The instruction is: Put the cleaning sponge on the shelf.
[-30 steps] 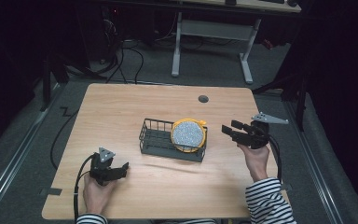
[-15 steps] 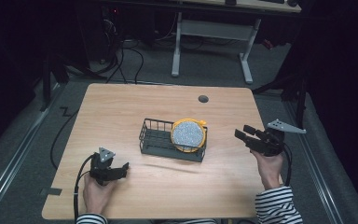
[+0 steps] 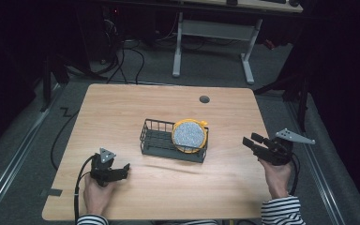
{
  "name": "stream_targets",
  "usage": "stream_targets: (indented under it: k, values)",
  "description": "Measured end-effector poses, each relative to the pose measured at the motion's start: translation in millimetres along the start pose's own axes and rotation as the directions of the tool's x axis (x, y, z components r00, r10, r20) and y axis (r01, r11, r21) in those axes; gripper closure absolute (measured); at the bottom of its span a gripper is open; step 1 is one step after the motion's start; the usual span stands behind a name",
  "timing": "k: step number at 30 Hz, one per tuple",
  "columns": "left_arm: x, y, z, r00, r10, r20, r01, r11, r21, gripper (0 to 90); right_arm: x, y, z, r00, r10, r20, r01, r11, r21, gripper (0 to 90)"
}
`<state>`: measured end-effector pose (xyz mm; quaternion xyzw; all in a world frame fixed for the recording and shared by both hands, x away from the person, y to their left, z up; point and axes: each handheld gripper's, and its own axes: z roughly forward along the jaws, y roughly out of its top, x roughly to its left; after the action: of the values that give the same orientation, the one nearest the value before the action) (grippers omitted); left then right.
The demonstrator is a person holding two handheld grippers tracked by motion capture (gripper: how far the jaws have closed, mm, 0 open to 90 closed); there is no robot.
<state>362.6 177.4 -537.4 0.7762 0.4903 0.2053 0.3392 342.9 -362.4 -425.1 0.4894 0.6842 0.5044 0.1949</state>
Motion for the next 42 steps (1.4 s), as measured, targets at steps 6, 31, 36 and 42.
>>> stream_targets:
  k: [6,31,36,42]
  values:
    - [0.0,-0.1,-0.1,1.0000,0.001,0.000,-0.001,1.0000,0.000,14.9,-0.5,-10.3,0.1,0.9999,0.006,0.014,-0.006,1.000,-0.005,49.2]
    - [-0.1,-0.3,-0.3,1.0000,0.001,0.001,-0.001,1.0000,-0.001,14.9,-6.1,-56.2,19.9,0.9988,0.043,0.022,-0.044,0.998,0.038,50.5]
    - [-0.1,-0.3,-0.3,1.0000,0.001,0.001,-0.001,1.0000,-0.001,14.9,-4.3,-62.5,29.1,0.9993,0.023,0.031,-0.025,0.998,0.061,50.8]
    - [-0.1,-0.3,-0.3,1.0000,0.001,0.001,-0.001,1.0000,-0.001,14.9,-2.0,-68.0,43.1,0.9989,0.003,0.047,-0.008,0.995,0.099,51.0]
